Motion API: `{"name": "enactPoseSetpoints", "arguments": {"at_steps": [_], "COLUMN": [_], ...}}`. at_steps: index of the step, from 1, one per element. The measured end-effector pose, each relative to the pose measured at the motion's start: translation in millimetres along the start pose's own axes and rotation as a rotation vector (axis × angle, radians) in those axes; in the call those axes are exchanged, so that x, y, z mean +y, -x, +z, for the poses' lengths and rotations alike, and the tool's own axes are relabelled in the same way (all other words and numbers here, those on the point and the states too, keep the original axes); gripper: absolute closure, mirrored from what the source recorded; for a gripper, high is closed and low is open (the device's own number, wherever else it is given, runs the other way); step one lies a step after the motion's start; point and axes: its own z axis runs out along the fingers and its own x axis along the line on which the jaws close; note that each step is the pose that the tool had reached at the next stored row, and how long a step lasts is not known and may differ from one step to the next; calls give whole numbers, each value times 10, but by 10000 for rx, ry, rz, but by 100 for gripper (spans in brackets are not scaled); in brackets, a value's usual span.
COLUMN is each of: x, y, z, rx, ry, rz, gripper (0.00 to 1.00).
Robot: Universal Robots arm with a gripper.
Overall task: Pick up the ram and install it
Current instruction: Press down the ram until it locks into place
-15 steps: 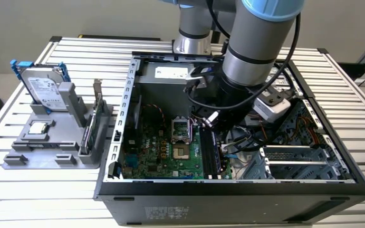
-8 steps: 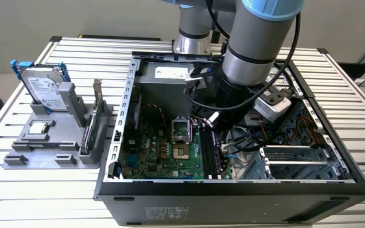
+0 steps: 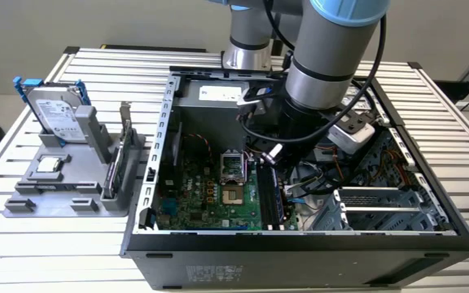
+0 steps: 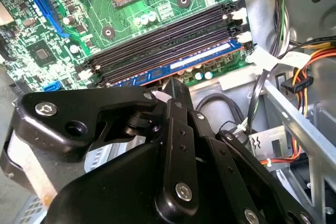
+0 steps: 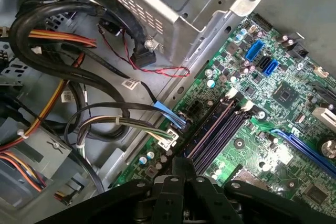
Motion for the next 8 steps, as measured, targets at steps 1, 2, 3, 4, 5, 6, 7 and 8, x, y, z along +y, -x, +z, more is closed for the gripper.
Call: {"name": "enactPoseSetpoints", "arguments": {"at_steps": [1, 2, 3, 4, 5, 6, 7, 8], "x": [-1, -2, -2, -3, -3, -3, -3, -4], "y": [-1, -1, -2, -2, -2, -3, -3, -3], "z": [0, 0, 0, 0, 0, 0, 0, 0], "rx": [2, 3, 5, 6, 7, 10, 11, 13], "ry": [1, 3, 4, 6, 7, 8, 10, 11], "rz": [-53, -107, -160, -206, -260, -309, -359, -407], "gripper": [100, 100, 100, 100, 100, 100, 100, 100]}}
